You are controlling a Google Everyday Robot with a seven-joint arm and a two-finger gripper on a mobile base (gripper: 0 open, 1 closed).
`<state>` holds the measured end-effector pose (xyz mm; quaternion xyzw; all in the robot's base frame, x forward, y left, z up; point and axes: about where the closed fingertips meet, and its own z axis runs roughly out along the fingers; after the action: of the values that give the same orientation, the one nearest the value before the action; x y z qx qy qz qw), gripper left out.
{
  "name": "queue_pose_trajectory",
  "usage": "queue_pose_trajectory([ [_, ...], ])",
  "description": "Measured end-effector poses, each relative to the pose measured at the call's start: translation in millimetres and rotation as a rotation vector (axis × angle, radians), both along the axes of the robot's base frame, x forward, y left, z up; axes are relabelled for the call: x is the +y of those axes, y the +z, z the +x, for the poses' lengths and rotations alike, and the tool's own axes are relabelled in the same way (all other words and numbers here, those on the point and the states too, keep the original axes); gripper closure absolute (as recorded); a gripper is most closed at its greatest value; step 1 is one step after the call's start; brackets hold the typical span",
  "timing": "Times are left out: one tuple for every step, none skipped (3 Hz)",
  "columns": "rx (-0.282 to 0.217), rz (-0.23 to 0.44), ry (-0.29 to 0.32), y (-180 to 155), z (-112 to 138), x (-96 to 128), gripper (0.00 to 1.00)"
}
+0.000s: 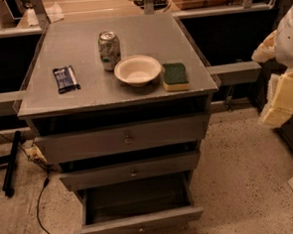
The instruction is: Close bottom drawer
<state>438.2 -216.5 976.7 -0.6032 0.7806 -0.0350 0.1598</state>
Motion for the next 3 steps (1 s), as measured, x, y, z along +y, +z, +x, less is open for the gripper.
queue_pose_trajectory([
  [0.0,0.0,0.0,0.0,0.0,0.0,0.42],
  [0.0,0.0,0.0,0.0,0.0,0.0,0.66],
  [0.0,0.0,0.0,0.0,0.0,0.0,0.89],
])
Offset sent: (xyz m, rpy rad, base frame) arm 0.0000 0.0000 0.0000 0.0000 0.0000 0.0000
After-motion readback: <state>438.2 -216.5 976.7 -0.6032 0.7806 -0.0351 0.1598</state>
